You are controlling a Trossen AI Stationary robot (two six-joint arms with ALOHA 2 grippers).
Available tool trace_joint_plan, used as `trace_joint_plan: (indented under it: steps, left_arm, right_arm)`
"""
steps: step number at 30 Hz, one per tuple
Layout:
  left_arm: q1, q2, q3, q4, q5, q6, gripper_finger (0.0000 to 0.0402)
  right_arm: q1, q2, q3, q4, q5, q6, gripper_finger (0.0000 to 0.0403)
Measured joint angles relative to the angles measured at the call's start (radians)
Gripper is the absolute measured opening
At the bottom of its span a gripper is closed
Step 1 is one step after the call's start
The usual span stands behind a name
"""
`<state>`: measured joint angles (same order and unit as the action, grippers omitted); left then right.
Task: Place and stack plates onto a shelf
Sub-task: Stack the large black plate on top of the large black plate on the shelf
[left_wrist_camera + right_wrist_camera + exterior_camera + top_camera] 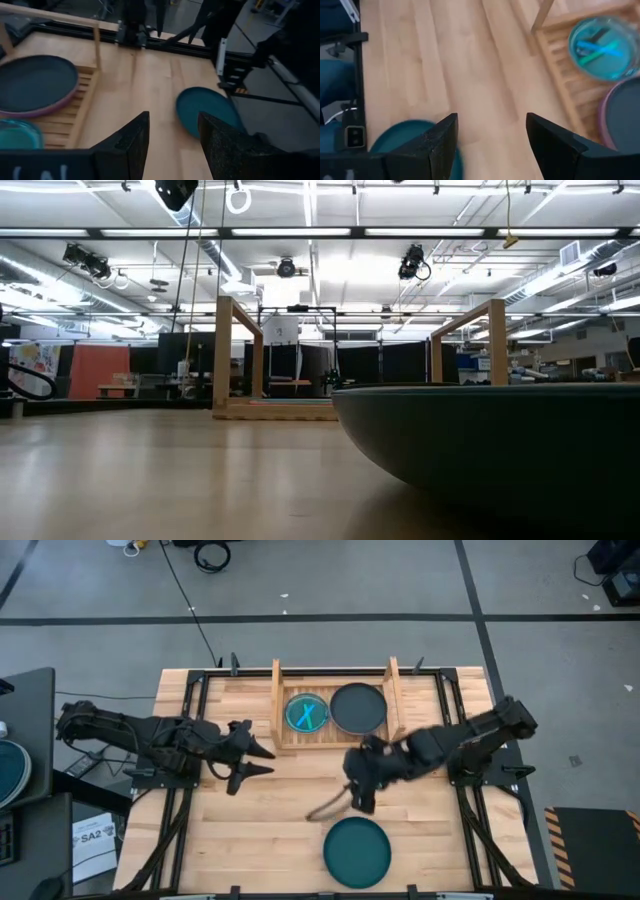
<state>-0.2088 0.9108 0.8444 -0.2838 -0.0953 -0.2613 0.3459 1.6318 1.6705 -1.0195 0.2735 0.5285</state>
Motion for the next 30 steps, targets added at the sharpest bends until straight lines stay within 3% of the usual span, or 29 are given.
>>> trace_joint_plan:
  steps: [7, 13, 17, 30]
  left_arm:
    - [-0.086, 0.005, 0.0, 0.002, 0.0, -0.074, 0.0174]
    - [-0.152, 0.085, 0.0, 0.006, -0.044, -0.207, 0.0174]
    - [-0.186, 0.197, 0.0, 0.063, -0.094, -0.282, 0.0174]
    - [-0.234, 0.629, 0.0, 0.506, -0.102, -0.428, 0.0174]
  right_arm:
    - [0.129, 0.001, -0.095, 0.008, 0.083, 0.212, 0.0239]
    - [0.17, 0.001, -0.182, 0.046, 0.078, 0.284, 0.0239]
    - [0.178, 0.001, -0.229, 0.078, 0.073, 0.284, 0.0239]
    - [0.179, 0.002, -0.274, 0.077, -0.013, 0.282, 0.0239]
